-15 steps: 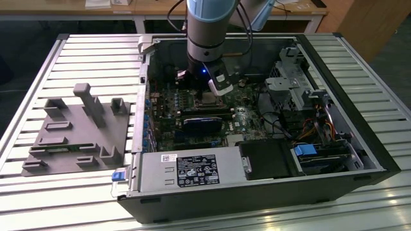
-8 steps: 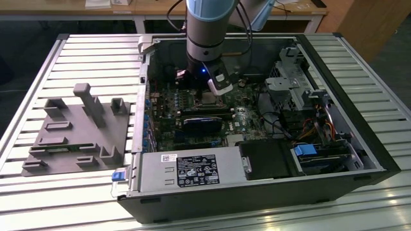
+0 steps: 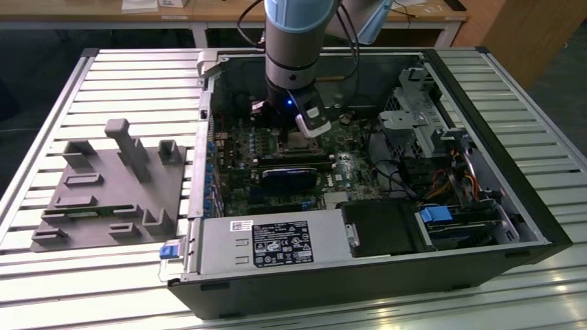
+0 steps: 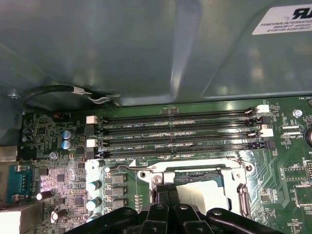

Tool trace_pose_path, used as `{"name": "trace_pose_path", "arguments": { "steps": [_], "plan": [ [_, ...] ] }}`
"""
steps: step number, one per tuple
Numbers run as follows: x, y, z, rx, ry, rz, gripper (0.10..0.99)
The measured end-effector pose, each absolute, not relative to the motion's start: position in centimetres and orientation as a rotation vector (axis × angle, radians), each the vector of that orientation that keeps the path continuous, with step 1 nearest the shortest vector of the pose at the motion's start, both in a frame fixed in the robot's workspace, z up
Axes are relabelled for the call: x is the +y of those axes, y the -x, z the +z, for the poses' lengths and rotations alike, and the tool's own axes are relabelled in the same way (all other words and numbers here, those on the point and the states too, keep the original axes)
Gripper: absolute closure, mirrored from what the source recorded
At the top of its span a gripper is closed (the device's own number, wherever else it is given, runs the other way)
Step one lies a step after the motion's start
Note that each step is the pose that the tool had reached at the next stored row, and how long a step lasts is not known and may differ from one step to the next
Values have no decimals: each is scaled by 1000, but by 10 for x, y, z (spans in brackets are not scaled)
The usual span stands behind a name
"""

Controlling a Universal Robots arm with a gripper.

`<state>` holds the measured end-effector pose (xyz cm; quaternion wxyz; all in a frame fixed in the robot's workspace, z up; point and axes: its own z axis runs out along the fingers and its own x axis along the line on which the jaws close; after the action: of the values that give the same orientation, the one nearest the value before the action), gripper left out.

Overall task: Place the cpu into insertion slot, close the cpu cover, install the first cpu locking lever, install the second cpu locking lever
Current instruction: 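Close the cpu cover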

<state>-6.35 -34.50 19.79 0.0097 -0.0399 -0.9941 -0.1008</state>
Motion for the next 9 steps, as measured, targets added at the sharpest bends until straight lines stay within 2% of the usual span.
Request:
{"name": "trace_pose_path", "arguments": {
  "steps": [9],
  "plan": [
    [-345,59,198,-3104,125,-316,980]
  ]
}}
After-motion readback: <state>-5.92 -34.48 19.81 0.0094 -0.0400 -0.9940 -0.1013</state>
